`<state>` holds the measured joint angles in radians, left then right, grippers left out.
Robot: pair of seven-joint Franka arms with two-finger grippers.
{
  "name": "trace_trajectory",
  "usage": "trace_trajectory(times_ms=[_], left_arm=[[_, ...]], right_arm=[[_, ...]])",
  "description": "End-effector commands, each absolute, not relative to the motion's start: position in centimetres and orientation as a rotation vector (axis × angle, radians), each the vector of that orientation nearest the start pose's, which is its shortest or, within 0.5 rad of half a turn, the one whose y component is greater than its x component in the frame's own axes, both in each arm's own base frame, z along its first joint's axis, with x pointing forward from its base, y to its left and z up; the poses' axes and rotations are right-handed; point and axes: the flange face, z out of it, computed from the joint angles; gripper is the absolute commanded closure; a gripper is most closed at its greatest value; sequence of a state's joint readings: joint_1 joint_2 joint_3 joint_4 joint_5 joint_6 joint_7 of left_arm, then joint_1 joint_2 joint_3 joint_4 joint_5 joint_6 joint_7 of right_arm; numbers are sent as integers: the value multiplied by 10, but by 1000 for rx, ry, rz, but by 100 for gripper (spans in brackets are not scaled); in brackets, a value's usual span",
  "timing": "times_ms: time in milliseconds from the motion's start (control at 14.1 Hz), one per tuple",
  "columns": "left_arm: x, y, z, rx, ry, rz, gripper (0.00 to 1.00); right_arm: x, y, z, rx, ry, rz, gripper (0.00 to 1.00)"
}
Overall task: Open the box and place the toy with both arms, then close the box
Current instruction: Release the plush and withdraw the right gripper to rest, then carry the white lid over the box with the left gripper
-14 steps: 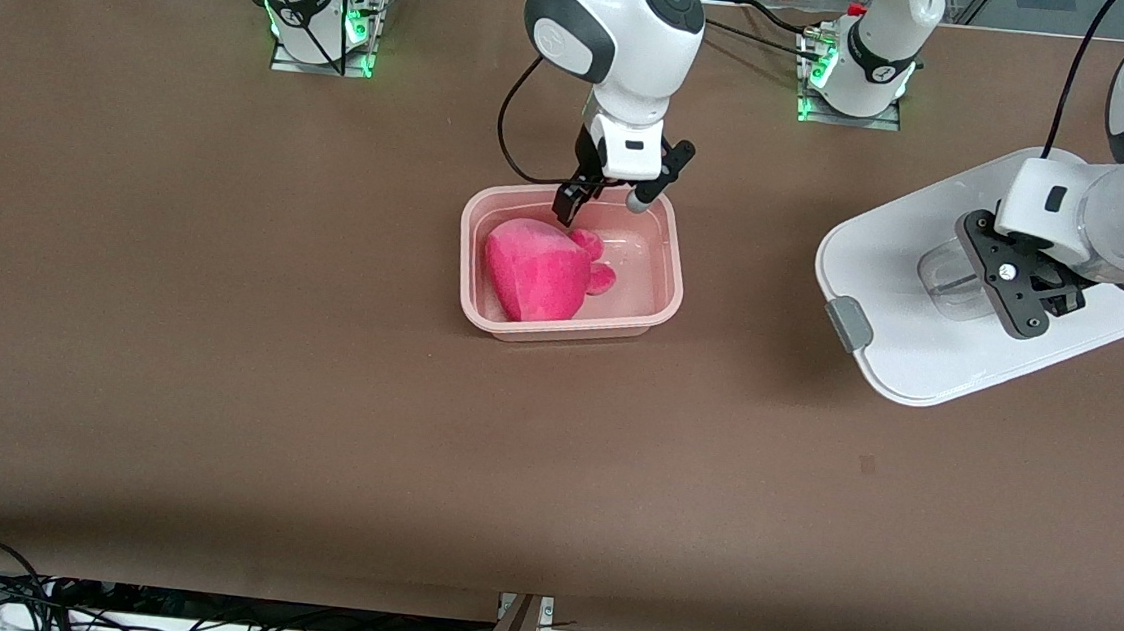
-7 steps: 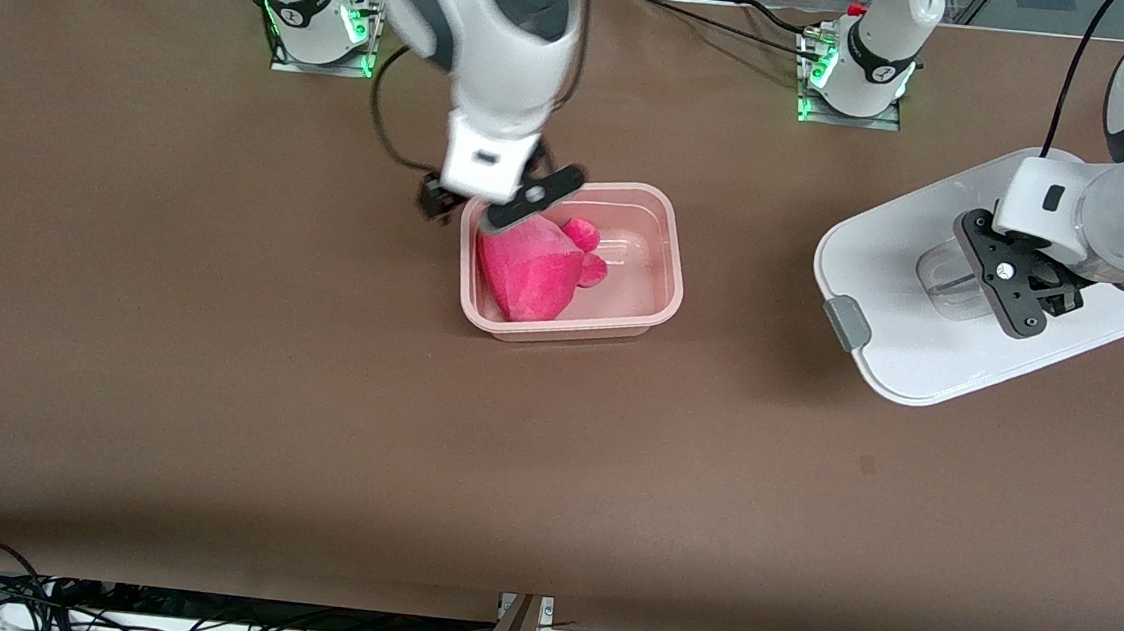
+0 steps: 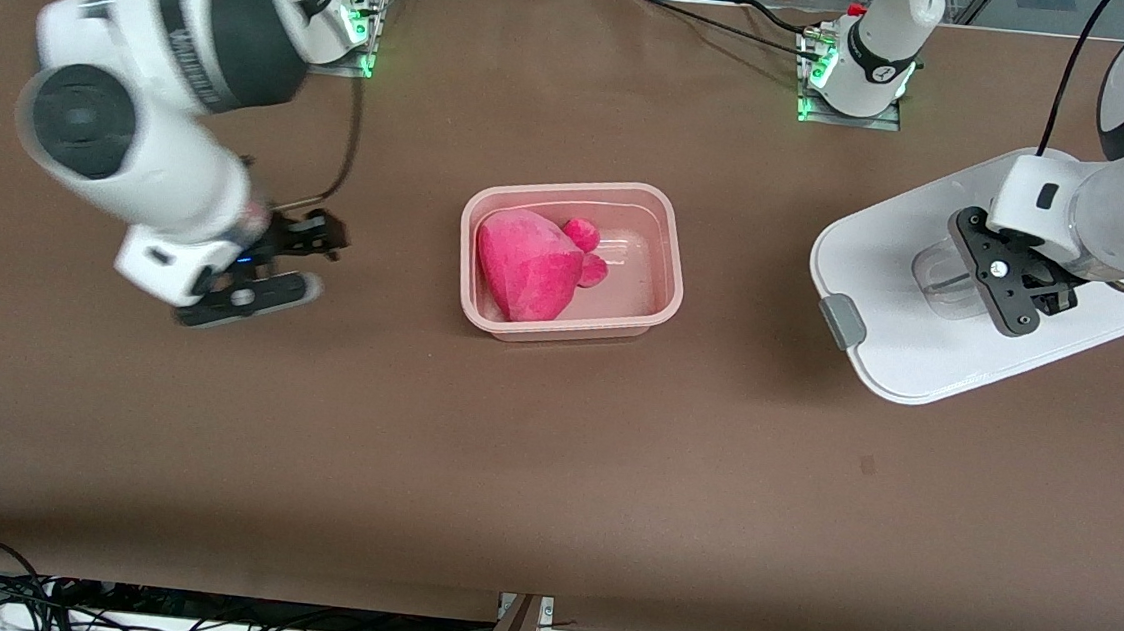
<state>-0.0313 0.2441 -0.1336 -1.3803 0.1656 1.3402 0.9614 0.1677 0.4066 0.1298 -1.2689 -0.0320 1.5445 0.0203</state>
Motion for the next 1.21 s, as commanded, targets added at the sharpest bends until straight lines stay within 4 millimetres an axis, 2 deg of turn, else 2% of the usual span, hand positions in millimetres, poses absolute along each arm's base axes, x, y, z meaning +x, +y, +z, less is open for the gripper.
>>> trace_trajectory(times_ms=[0,71,213,284,355,426,497,569,640,711,782,924,1066,1137], left_arm=[[596,-73,564,-2612,1674,459,100],[595,-77,563,-2625,1691,449,100],[591,-104,563,-2600,1762,436,100],[588,-126,561,-2577,1816,432,100],[584,-154,554,-2554,1884,441,100],[579,-185,542,-2527,1968,458,100],[572,-219,533,-2502,2038,462,100],[567,-251,529,-2457,2079,400,100],[565,-275,529,-2464,2059,326,100],[562,-305,519,-2480,2062,274,100],[557,-335,512,-2497,2083,210,100],[544,-390,489,-2539,2050,128,100],[529,-432,456,-2516,2087,139,100],[528,-447,436,-2529,2081,135,100]], right_arm=[[635,131,531,-3064,-339,278,0],[631,114,539,-3065,-313,290,0],[630,96,545,-3082,-284,296,0],[627,82,551,-3088,-251,317,0],[623,68,571,-3095,-243,282,0],[623,49,576,-3104,-230,265,0],[625,33,573,-3107,-227,258,0],[628,28,563,-3116,-239,228,0],[622,26,572,-3126,-263,169,0],[605,23,575,-3129,-257,188,0],[588,21,587,-3136,-248,163,0],[583,20,589,-3137,-265,158,0],[577,14,602,-3166,-249,130,0],[569,6,615,-3172,-222,106,0]])
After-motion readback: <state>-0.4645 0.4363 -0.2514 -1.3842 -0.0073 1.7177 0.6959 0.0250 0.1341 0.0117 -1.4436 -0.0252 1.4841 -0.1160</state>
